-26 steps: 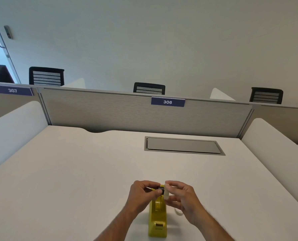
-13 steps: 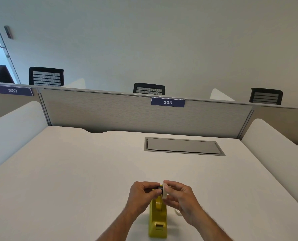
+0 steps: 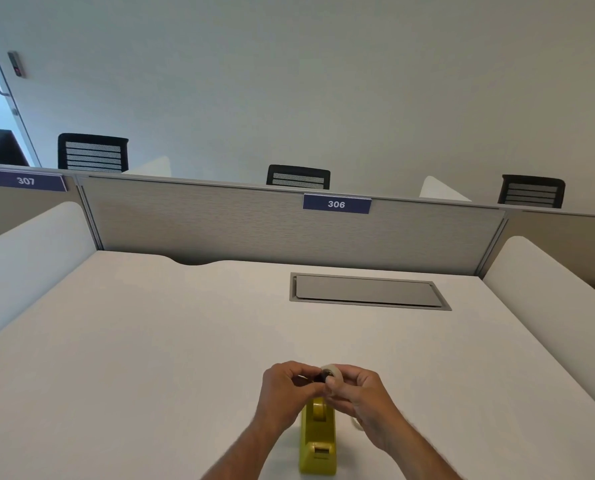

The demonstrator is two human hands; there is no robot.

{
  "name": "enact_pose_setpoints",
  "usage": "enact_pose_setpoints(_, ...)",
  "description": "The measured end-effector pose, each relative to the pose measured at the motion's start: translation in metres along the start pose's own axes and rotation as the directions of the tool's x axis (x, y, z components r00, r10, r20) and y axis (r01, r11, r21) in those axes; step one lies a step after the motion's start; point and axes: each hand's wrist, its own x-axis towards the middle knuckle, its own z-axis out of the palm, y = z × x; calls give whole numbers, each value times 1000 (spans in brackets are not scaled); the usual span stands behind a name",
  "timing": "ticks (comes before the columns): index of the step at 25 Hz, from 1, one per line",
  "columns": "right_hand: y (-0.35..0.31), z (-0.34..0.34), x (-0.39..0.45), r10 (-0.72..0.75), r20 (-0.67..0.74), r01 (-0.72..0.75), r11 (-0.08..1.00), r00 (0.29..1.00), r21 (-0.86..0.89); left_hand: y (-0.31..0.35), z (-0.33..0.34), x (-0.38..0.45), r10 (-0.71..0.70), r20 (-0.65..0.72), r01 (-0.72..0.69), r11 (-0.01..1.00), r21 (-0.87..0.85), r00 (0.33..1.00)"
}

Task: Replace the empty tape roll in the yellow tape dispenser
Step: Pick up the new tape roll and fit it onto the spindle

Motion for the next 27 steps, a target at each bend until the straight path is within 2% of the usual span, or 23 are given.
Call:
enact_pose_setpoints(9, 4, 3, 1, -15, -32, 14, 1000, 999, -20, -3, 8, -1, 101, 8, -101, 986, 136, 995)
enact_pose_setpoints(18, 6, 3, 2, -2, -43, 3, 1000, 999, 27, -9, 3, -1, 132, 36, -136, 984, 115, 991)
enact_pose_setpoints(24, 9, 4, 1, 22, -24, -19, 993, 999, 113, -8, -4, 1, -22, -40, 21, 1000, -23, 999)
enact_pose_setpoints(27, 9, 4, 1, 7, 1, -7, 995, 1000, 97, -9, -5, 2, -123, 83, 134, 980, -145, 989)
